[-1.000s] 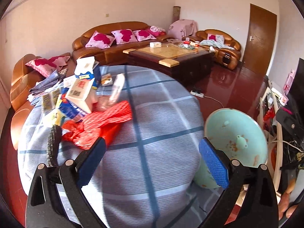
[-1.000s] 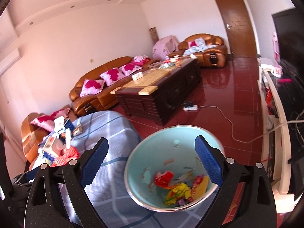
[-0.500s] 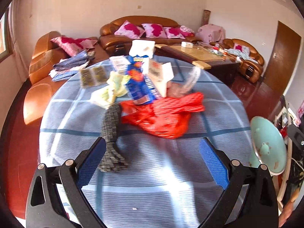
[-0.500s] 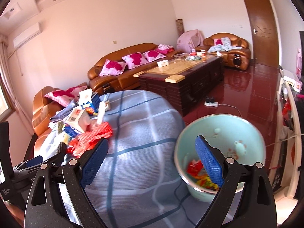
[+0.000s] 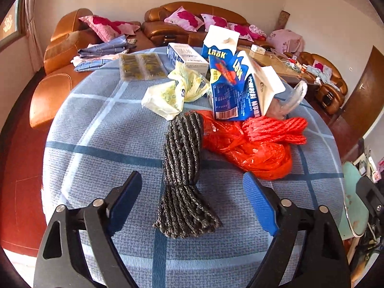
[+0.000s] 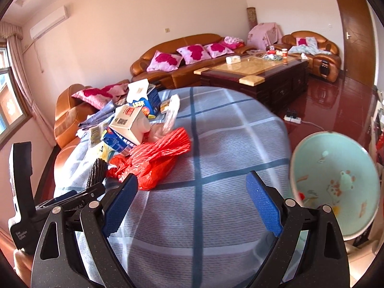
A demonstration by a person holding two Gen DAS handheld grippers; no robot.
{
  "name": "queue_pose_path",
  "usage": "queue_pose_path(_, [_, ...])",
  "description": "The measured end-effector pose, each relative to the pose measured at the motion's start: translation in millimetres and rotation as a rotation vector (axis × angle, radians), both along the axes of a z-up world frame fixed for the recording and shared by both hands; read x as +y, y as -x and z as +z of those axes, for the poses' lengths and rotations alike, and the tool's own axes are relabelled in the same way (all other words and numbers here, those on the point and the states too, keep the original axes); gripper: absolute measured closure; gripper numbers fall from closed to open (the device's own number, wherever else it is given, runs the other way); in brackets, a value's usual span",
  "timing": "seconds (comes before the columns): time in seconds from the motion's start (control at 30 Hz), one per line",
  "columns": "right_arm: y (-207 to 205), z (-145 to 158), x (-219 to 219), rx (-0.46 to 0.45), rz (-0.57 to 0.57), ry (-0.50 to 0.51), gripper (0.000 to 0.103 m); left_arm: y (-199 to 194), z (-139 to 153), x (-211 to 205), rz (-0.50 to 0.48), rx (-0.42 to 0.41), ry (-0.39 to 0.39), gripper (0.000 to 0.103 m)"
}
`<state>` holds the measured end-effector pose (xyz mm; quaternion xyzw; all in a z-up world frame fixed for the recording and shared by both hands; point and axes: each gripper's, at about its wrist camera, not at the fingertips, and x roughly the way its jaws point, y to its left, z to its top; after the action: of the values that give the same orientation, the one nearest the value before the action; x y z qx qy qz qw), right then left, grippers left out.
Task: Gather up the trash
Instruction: 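Grasp the braided grey scrubber with the left tool while the right tool grasps the red mesh bag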
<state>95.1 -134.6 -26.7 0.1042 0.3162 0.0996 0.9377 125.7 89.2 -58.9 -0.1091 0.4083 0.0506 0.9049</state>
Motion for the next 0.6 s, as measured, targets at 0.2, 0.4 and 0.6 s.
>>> queue_pose_path(0.2, [-25.5,-11.2,22.4,0.05,0.024,-0.005,0.013,-6.3,-11.6,9.3,-0.013,0.017,0.041,0.051])
queue_pose_path(0.4, [-60.3,-13.1,23.1,0.073,-0.008,-0.071,0.013,-5.1,-16.7,30.1,-0.004,0.002,0.115,0.076])
queue_pose_path(0.6, [-101.4,-19.9,26.5,0.116,-0.057,-0.109,0.013,2.9,-5.0,50.9,0.028,-0.051,0.123,0.078])
